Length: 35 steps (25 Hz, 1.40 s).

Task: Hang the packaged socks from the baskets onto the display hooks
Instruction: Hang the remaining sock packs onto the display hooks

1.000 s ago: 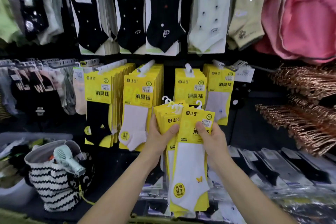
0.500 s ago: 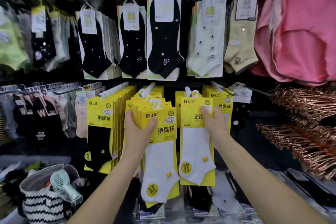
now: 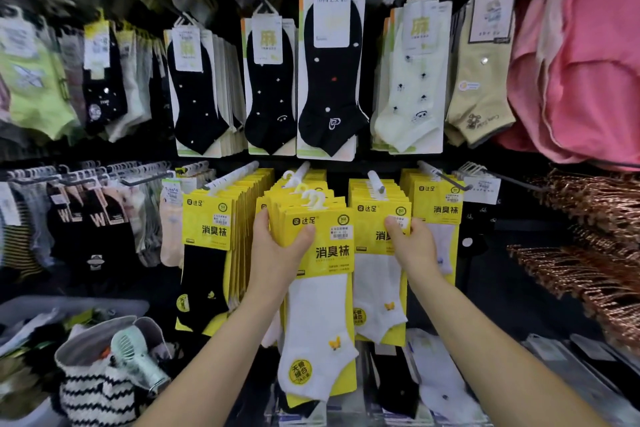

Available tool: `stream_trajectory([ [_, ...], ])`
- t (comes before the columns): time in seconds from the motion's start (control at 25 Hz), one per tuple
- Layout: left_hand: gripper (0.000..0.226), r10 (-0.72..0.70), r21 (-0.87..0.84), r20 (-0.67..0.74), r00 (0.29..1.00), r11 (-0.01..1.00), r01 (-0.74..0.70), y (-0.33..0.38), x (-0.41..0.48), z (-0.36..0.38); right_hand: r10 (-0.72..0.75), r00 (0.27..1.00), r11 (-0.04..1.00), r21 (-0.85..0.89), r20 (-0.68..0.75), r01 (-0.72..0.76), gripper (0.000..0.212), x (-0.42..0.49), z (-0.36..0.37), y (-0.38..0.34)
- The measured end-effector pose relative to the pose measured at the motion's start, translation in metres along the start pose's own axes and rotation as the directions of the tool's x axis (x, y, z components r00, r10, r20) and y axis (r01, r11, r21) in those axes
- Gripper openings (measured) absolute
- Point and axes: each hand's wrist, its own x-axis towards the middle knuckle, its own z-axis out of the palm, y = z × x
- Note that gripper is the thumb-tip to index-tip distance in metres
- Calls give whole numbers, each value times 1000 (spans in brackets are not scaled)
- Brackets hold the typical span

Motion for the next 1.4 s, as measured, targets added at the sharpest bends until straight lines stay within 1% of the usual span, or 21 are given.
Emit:
stream_trajectory([
  [0.08,36,0,-16,26,1000,1000,1,0,2,5,36,995,999,-25,-96,-38,34,-3,-5,-1],
  [0.12,36,-1,-28,39,999,1000,2,0,2,7,17,987,1000,-5,-161,-18,36,-7,-8,-2],
  [0.16,36,-1,-43,48,999,999,3,0,2,10,-29,983,998,52,-181,39,37,-12,-10,-5],
  [0.2,36,0,-60,54,999,998,4,0,2,14,-96,986,985,129,-137,113,36,-17,-11,-11],
  [0.24,36,-1,-71,55,999,997,5,0,1,18,-157,987,972,170,-33,160,34,-23,-10,-17],
  [0.32,36,-9,-95,54,999,995,14,-2,-1,26,-201,964,977,101,176,186,40,-31,-4,-27],
  [0.36,38,-20,-111,59,998,993,27,-2,-2,30,-210,952,978,57,220,202,45,-34,-2,-30],
  [0.4,42,-36,-125,69,997,991,44,-3,-4,33,-222,951,975,43,213,218,50,-35,-3,-31],
  [0.44,45,-53,-134,80,995,989,63,-2,-5,37,-228,955,973,74,191,218,50,-34,-5,-31],
  [0.52,39,-77,-129,97,992,988,89,-1,-8,42,-201,963,974,146,182,175,40,-33,-12,-29],
  [0.6,28,-79,-121,83,993,989,88,-2,-10,45,-170,966,972,194,197,131,20,-34,-18,-27],
  [0.68,28,-78,-107,56,995,991,83,-2,-11,44,-132,971,967,242,198,82,9,-34,-21,-26],
  [0.72,30,-79,-101,46,996,991,84,-3,-11,44,-111,977,967,248,184,63,10,-33,-22,-25],
  [0.76,39,-78,-87,38,996,993,81,-4,-11,42,-88,984,968,247,154,48,13,-31,-23,-24],
  [0.84,69,-72,-55,12,997,996,72,-4,-8,37,-15,997,970,244,77,-4,20,-24,-26,-24],
  [0.88,73,-61,-51,-9,998,997,60,-5,-6,33,19,999,966,255,49,-31,21,-19,-27,-23],
  [0.92,70,-39,-44,-27,999,998,38,-4,-3,27,33,999,963,268,28,-40,22,-14,-27,-23],
  [1.0,52,2,-7,-55,998,1000,-2,-2,1,15,2,1000,967,256,9,-4,20,-7,-26,-24],
  [1.08,40,32,16,-87,996,999,-30,-2,3,3,-57,998,983,178,12,54,18,-4,-21,-23],
  [1.2,37,41,26,-115,993,999,-38,-3,2,-10,-91,996,994,59,-4,91,17,-1,-9,-17],
  [1.4,34,24,39,-78,997,999,-21,-7,1,-14,-77,996,997,-30,-45,76,24,9,3,-11],
])
